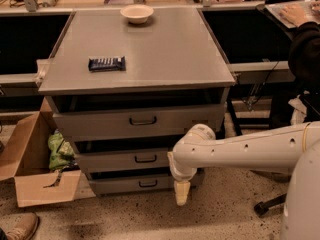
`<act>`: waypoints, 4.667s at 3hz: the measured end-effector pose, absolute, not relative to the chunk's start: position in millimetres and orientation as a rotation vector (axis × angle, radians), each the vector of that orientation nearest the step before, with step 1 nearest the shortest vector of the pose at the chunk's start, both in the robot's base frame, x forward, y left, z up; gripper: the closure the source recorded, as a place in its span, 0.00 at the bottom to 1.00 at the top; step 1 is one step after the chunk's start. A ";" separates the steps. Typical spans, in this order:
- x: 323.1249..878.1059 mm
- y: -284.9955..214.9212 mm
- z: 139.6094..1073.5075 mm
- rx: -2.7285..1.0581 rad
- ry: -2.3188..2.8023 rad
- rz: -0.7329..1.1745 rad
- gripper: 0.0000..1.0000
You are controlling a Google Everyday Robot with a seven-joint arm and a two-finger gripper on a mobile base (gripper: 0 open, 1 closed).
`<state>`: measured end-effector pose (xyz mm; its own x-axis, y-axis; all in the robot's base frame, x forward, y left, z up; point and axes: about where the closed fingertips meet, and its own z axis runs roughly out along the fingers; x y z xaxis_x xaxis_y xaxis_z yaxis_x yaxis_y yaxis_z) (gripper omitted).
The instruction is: Open middle drawer
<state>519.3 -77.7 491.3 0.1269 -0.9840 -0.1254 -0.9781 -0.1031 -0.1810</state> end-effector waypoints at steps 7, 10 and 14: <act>653.5 -104.4 406.8 -2.013 1.854 -0.018 0.26; 656.5 -106.8 404.9 -2.005 1.866 -0.004 0.97; 647.8 -105.8 417.2 -1.983 1.877 0.038 1.00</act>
Offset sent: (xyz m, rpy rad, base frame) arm 0.0899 -0.0162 -0.0524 0.1781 -0.0851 -0.0158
